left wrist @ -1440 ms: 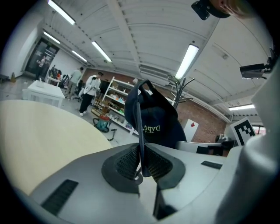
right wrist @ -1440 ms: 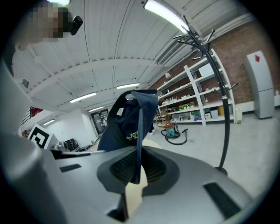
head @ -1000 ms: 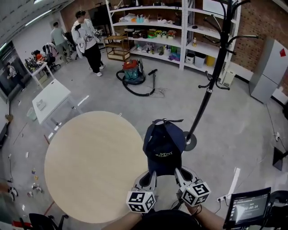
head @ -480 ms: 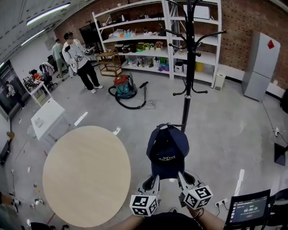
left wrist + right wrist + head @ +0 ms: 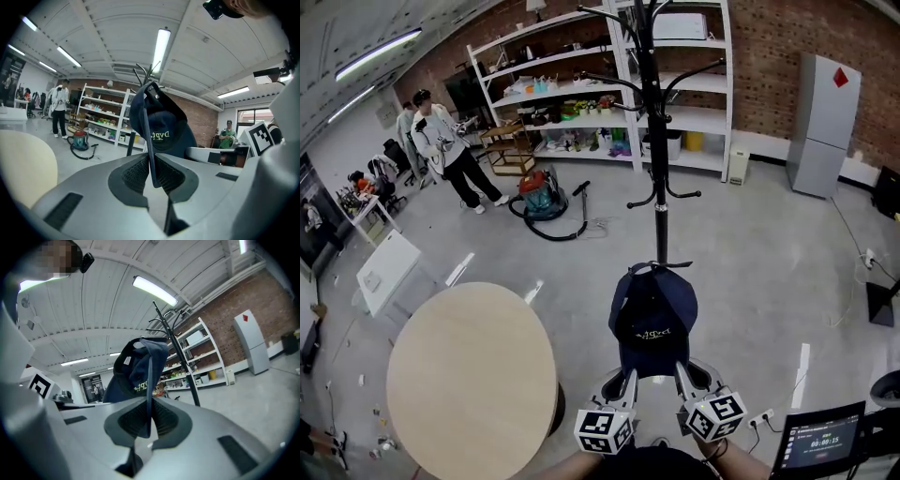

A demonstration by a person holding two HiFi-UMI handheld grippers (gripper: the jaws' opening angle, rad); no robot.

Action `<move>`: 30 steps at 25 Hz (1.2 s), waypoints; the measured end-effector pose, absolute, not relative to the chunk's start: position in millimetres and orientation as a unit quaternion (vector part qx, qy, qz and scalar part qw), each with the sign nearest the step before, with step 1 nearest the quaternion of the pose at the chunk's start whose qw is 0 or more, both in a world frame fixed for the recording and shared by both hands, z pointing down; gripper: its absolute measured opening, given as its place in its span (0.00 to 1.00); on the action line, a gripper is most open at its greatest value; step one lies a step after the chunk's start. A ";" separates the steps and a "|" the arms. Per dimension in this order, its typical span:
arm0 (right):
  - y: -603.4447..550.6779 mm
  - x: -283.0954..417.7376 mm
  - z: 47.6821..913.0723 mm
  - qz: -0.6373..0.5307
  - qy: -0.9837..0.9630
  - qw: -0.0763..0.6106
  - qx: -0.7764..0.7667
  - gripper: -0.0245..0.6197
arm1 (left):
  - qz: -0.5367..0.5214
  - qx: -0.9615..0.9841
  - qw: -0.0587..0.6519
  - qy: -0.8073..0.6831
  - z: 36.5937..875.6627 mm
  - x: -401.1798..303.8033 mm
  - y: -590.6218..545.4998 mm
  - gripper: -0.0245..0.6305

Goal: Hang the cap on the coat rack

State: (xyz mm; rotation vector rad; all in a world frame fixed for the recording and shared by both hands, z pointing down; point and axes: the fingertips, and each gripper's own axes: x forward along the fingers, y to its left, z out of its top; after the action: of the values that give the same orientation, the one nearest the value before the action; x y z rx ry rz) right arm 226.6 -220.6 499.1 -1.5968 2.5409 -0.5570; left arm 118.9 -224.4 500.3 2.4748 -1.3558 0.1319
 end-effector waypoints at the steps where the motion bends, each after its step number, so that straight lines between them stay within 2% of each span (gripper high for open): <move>1: -223.1 235.1 501.8 -0.183 0.828 0.044 -0.529 0.07 | 0.048 0.868 0.160 -0.468 503.3 127.5 -228.1 0.09; 14: -262.3 297.1 496.5 -0.176 0.772 0.045 -0.609 0.07 | 0.045 0.912 0.154 -0.378 499.6 192.2 -284.9 0.09; 30: -385.3 290.7 452.6 -0.118 0.770 0.074 -0.622 0.07 | -0.007 0.927 0.098 -0.363 457.6 186.0 -414.2 0.09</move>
State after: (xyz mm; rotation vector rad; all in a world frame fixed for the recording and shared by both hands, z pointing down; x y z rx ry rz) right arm 290.7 -385.3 452.6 -1.8676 2.3115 -0.3536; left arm 186.0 -414.2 457.6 2.7428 -1.0740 -0.0216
